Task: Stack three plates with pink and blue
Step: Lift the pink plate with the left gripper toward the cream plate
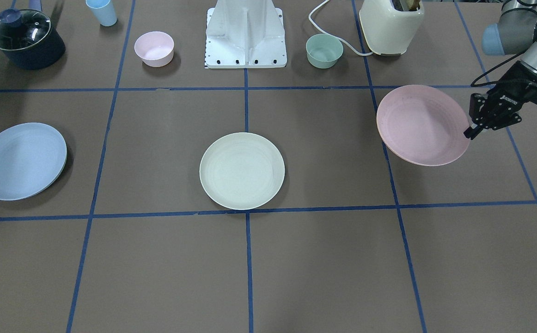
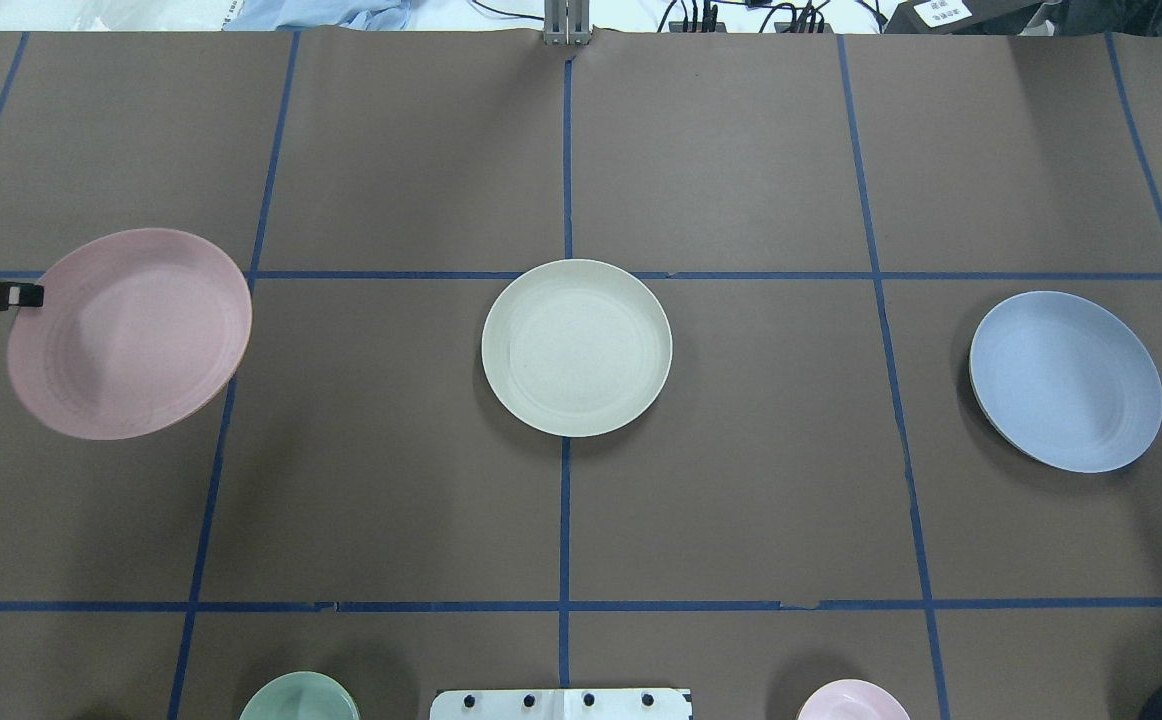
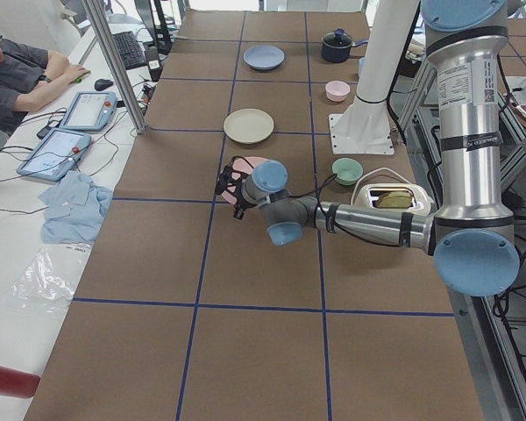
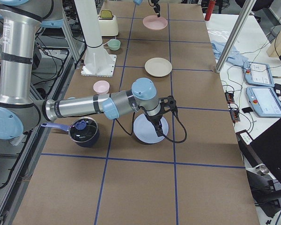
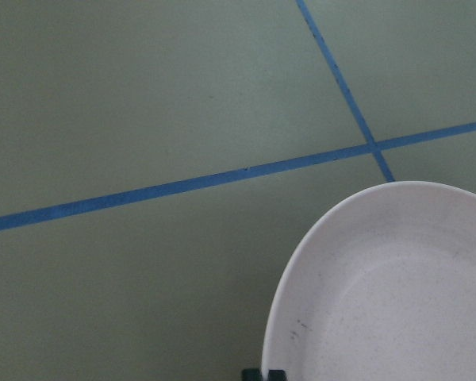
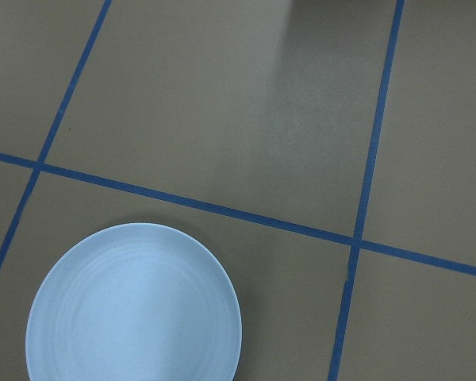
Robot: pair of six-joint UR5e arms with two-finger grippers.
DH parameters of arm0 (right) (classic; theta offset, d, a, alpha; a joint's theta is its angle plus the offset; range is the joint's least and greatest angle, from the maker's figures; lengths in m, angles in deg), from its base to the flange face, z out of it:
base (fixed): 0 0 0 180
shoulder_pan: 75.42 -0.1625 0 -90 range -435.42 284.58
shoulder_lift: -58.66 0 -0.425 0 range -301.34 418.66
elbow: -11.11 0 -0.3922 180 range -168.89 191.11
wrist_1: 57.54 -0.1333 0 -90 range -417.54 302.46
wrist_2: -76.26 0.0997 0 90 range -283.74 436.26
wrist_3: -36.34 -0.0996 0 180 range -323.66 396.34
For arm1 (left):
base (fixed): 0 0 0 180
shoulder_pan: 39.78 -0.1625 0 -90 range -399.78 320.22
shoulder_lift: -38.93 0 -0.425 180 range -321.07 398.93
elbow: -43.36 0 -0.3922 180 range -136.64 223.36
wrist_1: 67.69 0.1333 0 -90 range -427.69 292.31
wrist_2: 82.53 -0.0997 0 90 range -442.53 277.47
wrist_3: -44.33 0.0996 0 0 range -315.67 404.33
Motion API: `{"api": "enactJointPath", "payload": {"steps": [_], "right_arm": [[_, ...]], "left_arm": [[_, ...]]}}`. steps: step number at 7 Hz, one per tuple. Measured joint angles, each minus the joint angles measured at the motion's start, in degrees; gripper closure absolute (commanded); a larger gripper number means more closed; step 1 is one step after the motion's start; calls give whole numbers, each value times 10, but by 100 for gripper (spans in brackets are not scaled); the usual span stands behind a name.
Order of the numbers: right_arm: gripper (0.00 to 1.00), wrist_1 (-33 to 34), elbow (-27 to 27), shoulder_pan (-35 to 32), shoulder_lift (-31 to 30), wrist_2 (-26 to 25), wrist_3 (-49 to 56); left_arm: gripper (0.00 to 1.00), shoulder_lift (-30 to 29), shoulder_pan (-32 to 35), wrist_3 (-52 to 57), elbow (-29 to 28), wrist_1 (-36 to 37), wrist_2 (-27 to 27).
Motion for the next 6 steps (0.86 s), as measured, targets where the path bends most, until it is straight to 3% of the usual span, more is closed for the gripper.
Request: {"api": "enactJointPath", "payload": {"steps": [1, 3, 5, 6], "right_arm": [[0, 0, 0, 0, 0, 3, 0], [0, 0, 0, 0, -3, 6, -1], [0, 0, 0, 0, -3, 6, -1], [0, 1, 0, 0, -3, 6, -1]], "left_arm": [[100, -44, -15, -38, 26, 57, -10], [100, -154, -120, -157, 22, 129, -93], [100, -289, -228, -264, -49, 184, -186], [100, -329, -254, -287, -90, 190, -211]]}}
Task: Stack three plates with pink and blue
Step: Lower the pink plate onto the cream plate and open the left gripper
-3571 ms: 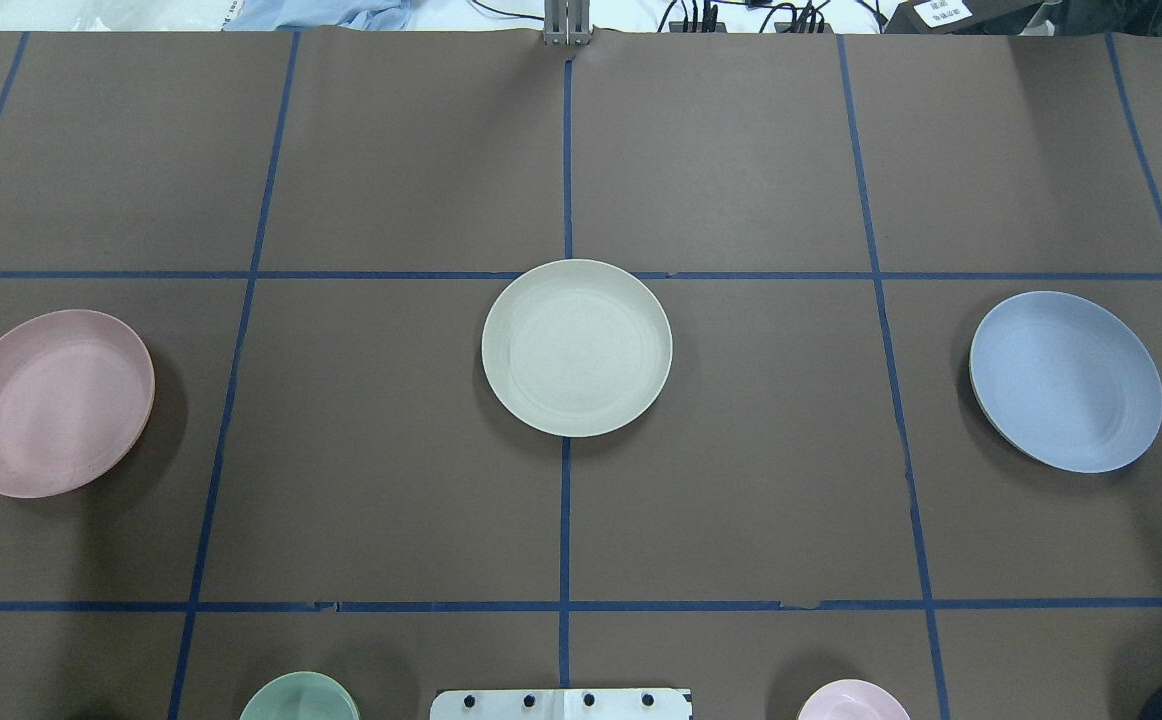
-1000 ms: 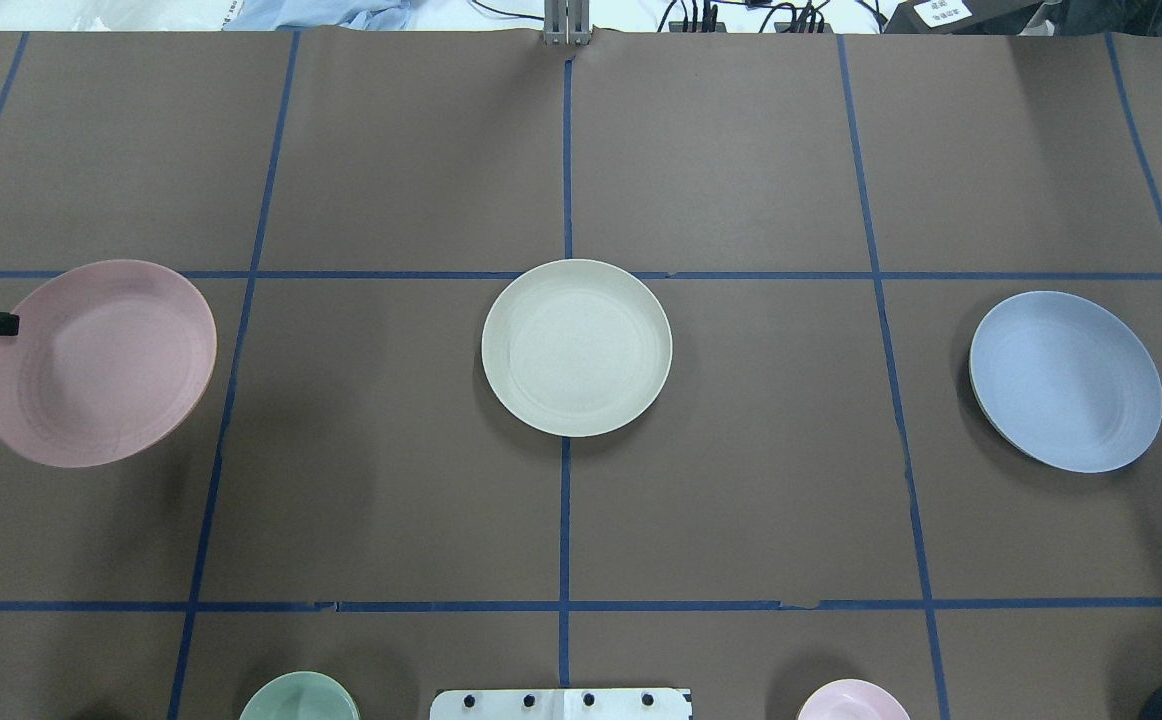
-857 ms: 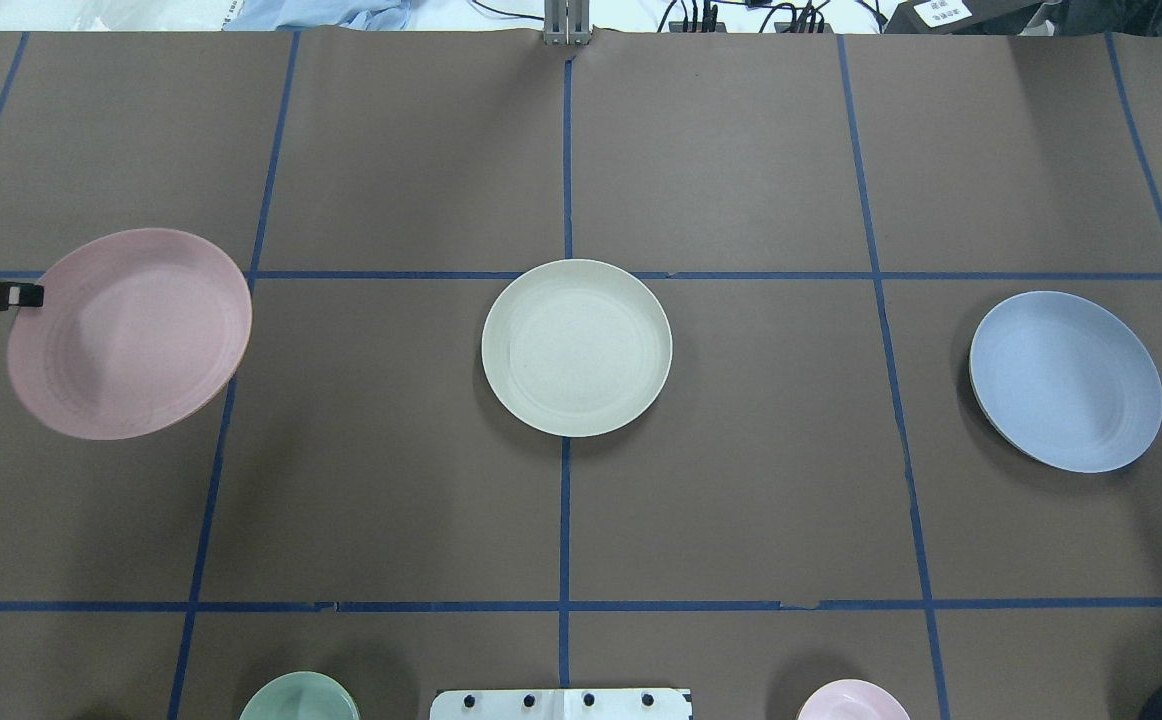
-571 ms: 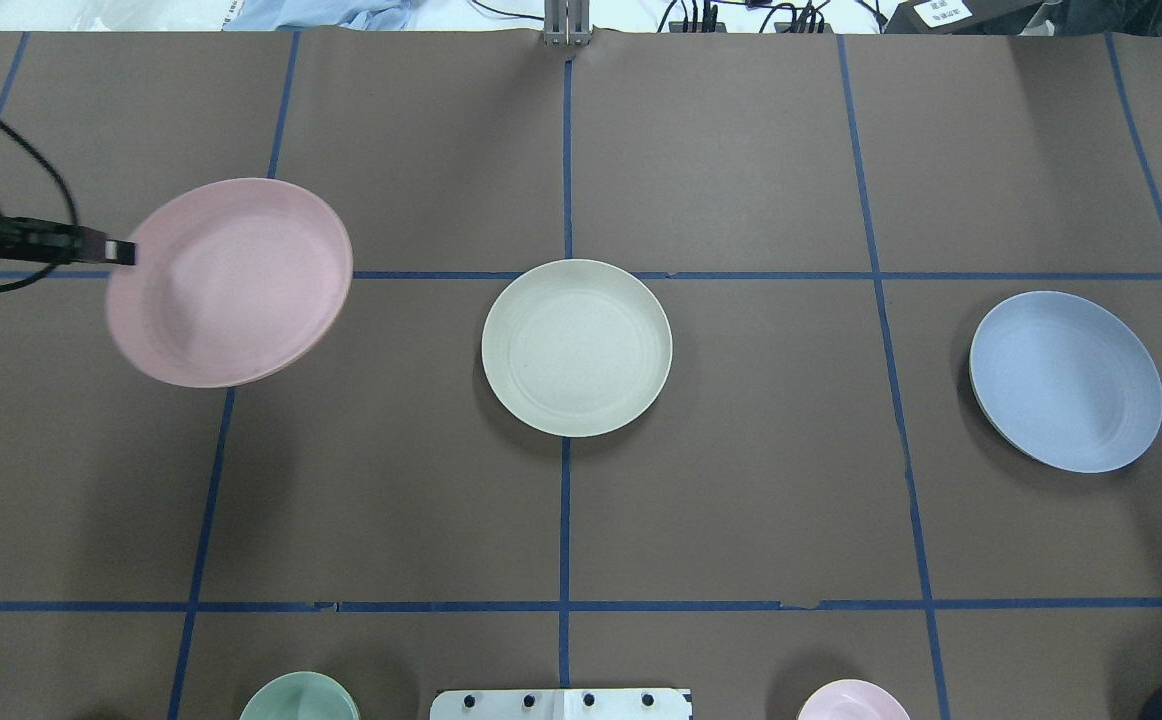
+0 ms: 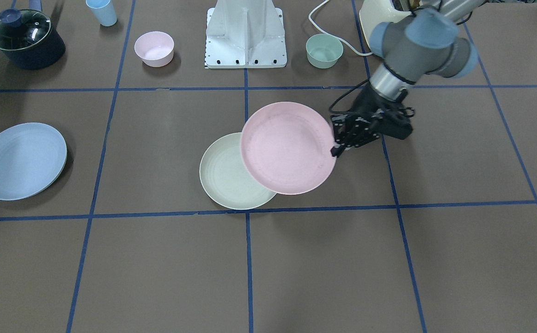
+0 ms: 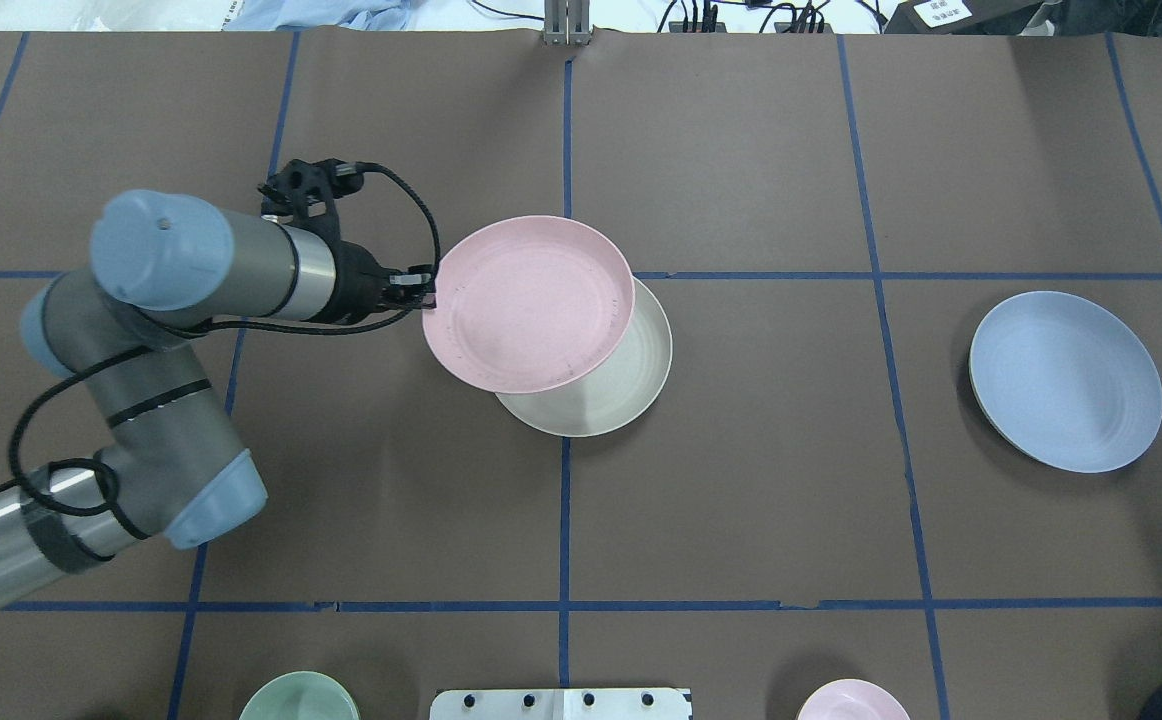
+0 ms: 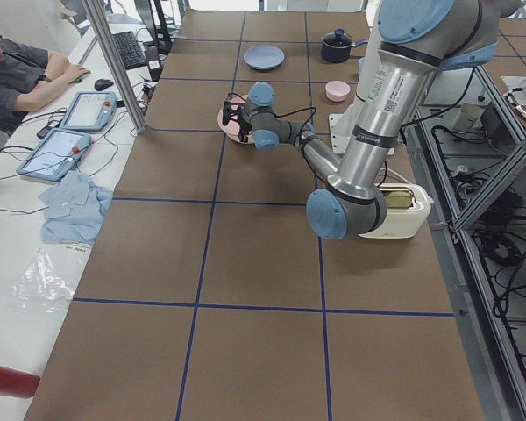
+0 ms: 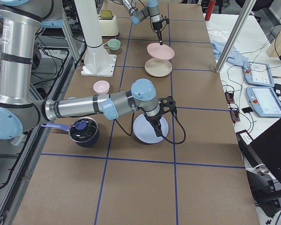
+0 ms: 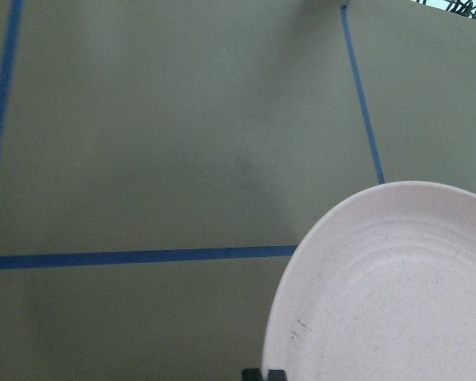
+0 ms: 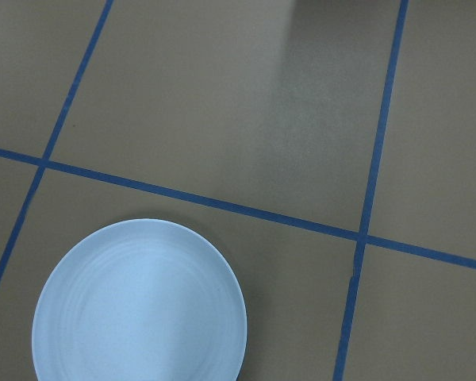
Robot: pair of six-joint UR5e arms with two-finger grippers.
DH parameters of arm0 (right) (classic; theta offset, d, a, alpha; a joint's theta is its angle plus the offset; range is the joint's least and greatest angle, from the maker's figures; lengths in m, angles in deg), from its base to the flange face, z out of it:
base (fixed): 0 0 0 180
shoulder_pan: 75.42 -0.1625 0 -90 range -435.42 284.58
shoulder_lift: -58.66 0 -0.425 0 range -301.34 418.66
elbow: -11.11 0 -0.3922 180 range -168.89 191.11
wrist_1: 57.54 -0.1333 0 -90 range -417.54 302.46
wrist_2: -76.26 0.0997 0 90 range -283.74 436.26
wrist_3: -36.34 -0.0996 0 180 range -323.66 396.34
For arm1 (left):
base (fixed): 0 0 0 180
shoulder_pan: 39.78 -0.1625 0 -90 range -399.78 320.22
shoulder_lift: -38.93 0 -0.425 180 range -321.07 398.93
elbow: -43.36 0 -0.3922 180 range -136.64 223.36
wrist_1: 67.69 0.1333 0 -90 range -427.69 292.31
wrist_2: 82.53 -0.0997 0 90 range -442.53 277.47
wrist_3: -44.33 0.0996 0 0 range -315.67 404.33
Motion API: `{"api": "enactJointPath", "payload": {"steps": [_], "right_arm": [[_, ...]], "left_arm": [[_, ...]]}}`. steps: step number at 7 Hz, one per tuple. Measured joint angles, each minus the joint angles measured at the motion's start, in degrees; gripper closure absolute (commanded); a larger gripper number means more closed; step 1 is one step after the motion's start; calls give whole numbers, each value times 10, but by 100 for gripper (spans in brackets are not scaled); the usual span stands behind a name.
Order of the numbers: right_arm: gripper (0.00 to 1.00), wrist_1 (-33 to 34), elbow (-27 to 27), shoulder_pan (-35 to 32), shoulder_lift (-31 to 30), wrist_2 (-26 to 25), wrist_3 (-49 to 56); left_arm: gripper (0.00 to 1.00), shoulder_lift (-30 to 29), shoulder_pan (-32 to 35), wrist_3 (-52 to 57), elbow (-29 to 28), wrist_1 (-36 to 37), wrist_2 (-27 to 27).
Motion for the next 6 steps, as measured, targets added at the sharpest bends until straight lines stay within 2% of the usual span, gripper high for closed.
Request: {"api": "enactJointPath", "payload": {"steps": [1, 3, 4, 5, 6], "right_arm": [[0, 0, 0, 0, 0, 0, 0], [0, 0, 0, 0, 0, 0, 0], [0, 0, 0, 0, 0, 0, 0], [0, 0, 0, 0, 0, 0, 0], [0, 0, -1, 0, 0, 0, 0]], "left_arm": [[100, -20, -16, -9, -27, 2, -18], [100, -34, -42, -13, -44, 3, -46], [78, -39, -53, -14, -49, 3, -56], [2, -42, -58, -14, -54, 4, -60], [0, -42, -60, -11, -57, 3, -62]]}}
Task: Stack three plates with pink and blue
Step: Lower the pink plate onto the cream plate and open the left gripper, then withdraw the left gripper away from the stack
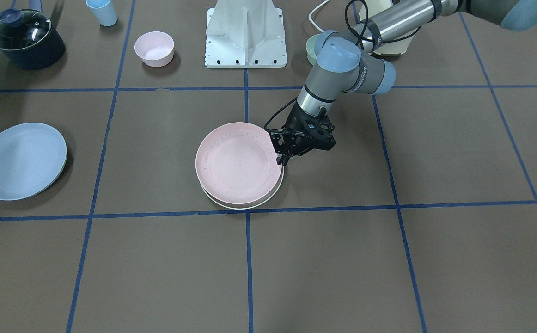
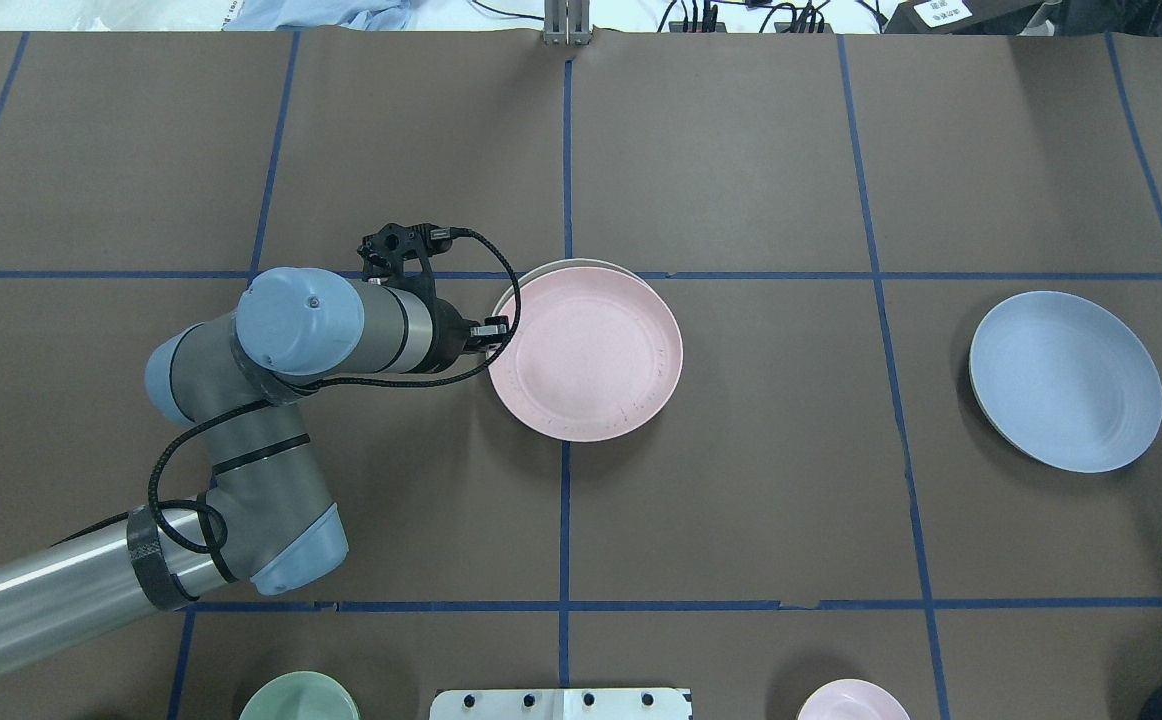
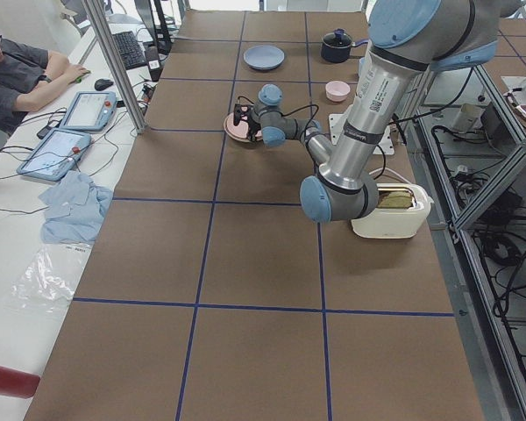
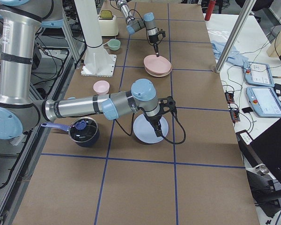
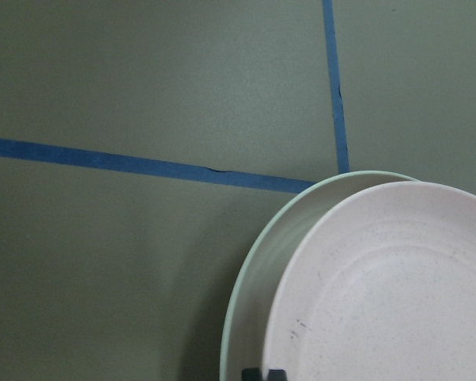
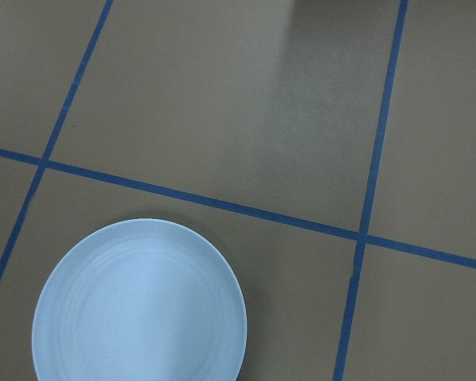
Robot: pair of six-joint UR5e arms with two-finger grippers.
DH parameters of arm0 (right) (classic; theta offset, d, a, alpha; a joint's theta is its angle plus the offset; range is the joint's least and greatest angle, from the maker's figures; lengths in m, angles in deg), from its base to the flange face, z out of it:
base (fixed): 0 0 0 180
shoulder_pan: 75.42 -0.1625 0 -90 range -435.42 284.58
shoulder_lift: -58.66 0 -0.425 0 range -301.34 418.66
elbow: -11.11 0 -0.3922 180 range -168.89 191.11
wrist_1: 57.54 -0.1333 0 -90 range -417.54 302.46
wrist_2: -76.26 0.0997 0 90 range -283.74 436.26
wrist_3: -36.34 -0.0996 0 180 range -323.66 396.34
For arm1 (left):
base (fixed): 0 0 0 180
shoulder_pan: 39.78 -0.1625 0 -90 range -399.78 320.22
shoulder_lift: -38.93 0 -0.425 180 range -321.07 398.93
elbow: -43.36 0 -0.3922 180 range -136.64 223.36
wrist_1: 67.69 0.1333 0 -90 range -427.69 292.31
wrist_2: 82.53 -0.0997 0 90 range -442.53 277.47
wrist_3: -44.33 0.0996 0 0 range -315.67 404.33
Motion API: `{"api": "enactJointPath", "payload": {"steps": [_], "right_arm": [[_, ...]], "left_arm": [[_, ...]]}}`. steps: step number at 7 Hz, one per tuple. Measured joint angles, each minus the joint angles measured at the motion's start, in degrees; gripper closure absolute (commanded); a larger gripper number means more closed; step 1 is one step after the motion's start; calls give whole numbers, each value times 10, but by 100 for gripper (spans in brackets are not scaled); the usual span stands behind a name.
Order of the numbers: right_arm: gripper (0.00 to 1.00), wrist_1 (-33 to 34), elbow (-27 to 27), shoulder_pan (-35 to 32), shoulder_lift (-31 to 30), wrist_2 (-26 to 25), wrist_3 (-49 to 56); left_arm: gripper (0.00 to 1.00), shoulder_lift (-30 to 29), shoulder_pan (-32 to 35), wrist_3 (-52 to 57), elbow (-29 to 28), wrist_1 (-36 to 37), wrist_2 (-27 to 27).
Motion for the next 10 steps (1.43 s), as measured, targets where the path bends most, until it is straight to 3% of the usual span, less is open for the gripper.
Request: {"api": "enactJointPath", "payload": {"steps": [3, 5, 8, 10], "right_arm": [[0, 0, -1, 6, 0, 1, -17], [0, -39, 0, 48, -9, -6, -103], [5, -259, -23, 168, -77, -90, -324], [27, -403, -96, 236, -90, -158, -426]], "left_arm": [[0, 5, 7, 41, 22, 14, 5], [0, 31, 45, 147, 98, 86, 45], [0, 109, 140, 354, 221, 195, 113], [0, 163, 217, 495, 239, 208, 157]]}}
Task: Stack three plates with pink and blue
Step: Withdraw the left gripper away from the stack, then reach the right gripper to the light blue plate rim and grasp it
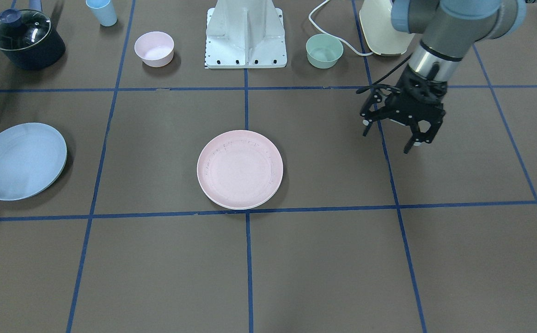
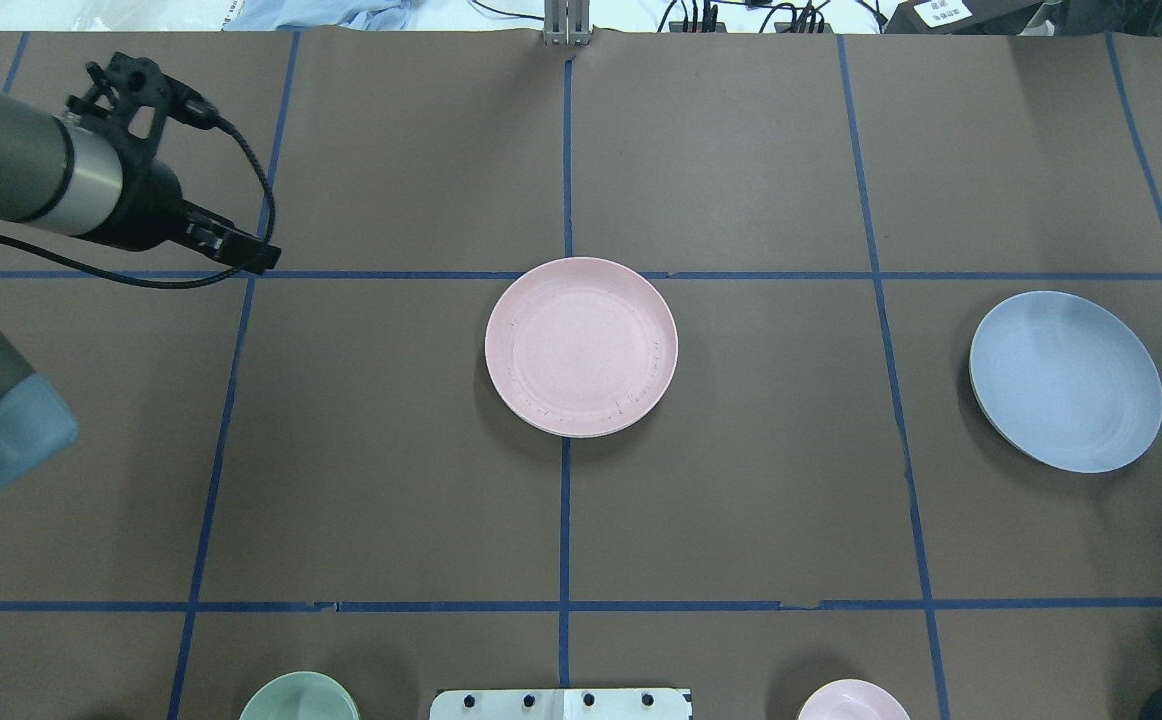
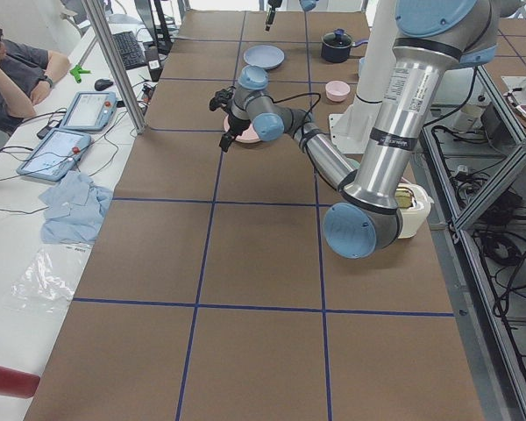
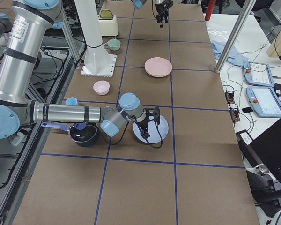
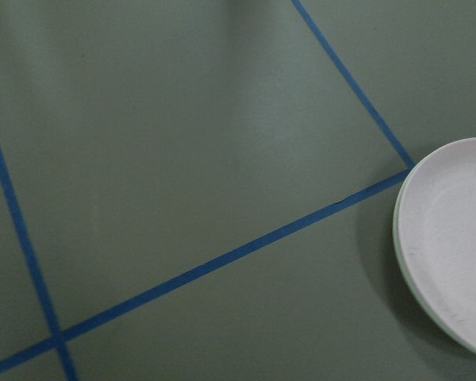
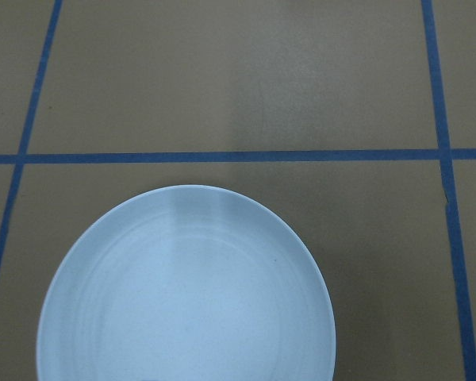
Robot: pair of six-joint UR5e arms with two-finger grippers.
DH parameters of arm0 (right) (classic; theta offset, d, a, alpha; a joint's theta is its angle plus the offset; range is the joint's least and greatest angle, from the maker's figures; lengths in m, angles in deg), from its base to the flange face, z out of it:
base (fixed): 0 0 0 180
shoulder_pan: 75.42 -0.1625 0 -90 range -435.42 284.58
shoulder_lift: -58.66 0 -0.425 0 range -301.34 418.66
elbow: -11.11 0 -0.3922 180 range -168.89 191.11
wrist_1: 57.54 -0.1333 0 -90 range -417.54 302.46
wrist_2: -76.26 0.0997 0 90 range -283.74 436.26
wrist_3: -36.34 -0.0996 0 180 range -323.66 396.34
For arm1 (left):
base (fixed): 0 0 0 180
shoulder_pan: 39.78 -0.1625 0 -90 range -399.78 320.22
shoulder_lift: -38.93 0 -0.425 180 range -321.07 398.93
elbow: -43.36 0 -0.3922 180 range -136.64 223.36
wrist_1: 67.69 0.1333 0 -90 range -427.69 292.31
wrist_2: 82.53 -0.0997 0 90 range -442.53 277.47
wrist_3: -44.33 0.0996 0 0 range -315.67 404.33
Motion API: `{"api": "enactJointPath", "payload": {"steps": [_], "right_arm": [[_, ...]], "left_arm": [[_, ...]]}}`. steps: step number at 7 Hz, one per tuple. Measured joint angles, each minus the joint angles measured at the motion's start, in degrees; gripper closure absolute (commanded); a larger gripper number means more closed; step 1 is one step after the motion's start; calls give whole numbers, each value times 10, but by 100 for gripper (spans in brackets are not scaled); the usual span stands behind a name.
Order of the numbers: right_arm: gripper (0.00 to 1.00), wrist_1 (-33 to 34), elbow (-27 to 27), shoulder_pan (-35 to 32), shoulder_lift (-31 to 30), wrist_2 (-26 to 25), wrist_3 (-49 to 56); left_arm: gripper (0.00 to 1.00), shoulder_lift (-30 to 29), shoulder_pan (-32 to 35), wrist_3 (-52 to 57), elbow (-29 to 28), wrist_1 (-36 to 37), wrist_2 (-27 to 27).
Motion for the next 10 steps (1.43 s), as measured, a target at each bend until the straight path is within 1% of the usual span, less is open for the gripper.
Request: {"api": "enactJointPath", "payload": {"steps": [1, 2, 4, 6, 7, 8, 10], "right_arm": [[30, -58, -40, 30, -1, -31, -37], [38, -92, -68, 54, 0, -53, -57], [43, -115, -97, 81, 2, -72, -70], [60, -118, -108, 92, 4, -75, -72], [78, -118, -110, 96, 5, -75, -72], [100, -118, -111, 99, 6, -75, -72], [100, -118, -114, 101, 7, -76, -72]], "left_arm": [[0, 18, 24, 37, 5, 0, 11], [0, 25, 33, 50, 8, 0, 14], [0, 30, 37, 57, 10, 0, 15], [0, 30, 38, 57, 10, 0, 16], [0, 30, 37, 57, 10, 0, 16], [0, 30, 38, 57, 10, 0, 15], [0, 30, 38, 57, 10, 0, 15]]}}
